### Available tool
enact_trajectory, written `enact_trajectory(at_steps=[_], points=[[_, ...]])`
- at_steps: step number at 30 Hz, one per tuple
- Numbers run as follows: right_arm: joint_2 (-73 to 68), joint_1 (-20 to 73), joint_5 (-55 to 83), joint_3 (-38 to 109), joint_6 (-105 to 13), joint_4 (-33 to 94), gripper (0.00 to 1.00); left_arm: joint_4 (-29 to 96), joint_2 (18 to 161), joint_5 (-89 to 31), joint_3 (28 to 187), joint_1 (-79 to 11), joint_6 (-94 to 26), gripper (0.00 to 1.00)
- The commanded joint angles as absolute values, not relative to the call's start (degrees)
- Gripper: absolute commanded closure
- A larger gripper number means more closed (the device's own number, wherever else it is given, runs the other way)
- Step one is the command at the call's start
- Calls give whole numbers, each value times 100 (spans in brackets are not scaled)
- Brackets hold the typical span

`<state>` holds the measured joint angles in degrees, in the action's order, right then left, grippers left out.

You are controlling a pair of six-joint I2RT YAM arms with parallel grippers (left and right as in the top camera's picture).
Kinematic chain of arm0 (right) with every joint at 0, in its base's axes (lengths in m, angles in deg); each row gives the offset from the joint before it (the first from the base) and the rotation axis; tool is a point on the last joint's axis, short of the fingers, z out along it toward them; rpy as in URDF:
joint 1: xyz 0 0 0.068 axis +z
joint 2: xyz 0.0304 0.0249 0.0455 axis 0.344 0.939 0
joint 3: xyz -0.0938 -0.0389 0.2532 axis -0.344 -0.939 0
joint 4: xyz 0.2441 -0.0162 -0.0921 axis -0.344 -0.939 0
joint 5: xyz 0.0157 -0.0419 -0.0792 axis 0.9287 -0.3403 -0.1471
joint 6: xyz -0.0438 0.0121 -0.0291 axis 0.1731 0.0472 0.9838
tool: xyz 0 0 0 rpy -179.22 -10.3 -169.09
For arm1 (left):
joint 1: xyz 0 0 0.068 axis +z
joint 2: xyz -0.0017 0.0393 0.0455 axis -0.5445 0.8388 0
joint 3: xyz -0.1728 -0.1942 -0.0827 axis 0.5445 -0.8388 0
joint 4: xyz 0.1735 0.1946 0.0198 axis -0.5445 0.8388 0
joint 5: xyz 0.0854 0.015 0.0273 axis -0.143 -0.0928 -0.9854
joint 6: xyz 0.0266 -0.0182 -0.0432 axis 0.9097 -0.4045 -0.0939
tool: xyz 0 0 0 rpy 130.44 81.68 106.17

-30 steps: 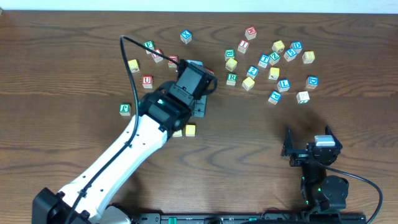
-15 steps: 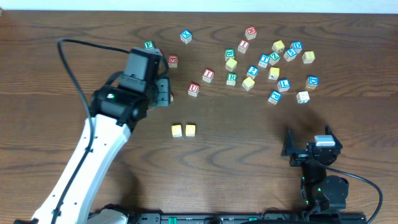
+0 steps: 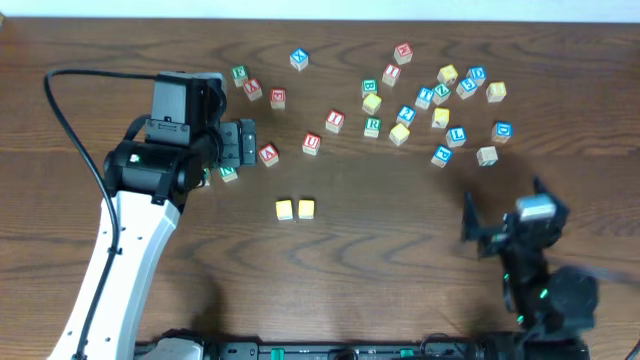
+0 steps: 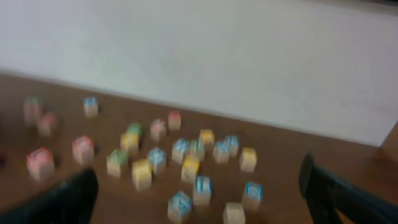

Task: Spell out CORL
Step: 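Move left gripper to left blocks, right gripper toward top-right blocks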

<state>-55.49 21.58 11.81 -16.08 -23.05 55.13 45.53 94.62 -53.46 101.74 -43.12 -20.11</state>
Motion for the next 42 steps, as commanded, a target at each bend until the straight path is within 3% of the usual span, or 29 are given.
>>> enact_trajectory(at_steps=[1,6,11,17,27,34,42], points=[[-3717,2134,1401,267,-2383,4672,1,4569,9419,-5311,10284,-4288,-1950,2],[-956,2223,2247,3600,-2482,2195,1,4569,9421,-5311,10284,-4286,-1950,2],[574,2282,2896,5137,-2543,1579,1,4569,9421,-5311,10284,-4286,-1950,2],[1699,2413,3067,5301,-3334,2471,1,4569,9421,-5311,10284,-4288,-1950,2],[3876,4035,-275,7161,-4595,875,1,4569,9421,-5311,10284,-4286,-1950,2],[4506,4197,-415,7416,-6317,834,2,4569,9421,-5311,10284,-4286,-1952,1],[4899,4282,-734,7388,-6457,785,1,4569,9421,-5311,10284,-4286,-1950,2]])
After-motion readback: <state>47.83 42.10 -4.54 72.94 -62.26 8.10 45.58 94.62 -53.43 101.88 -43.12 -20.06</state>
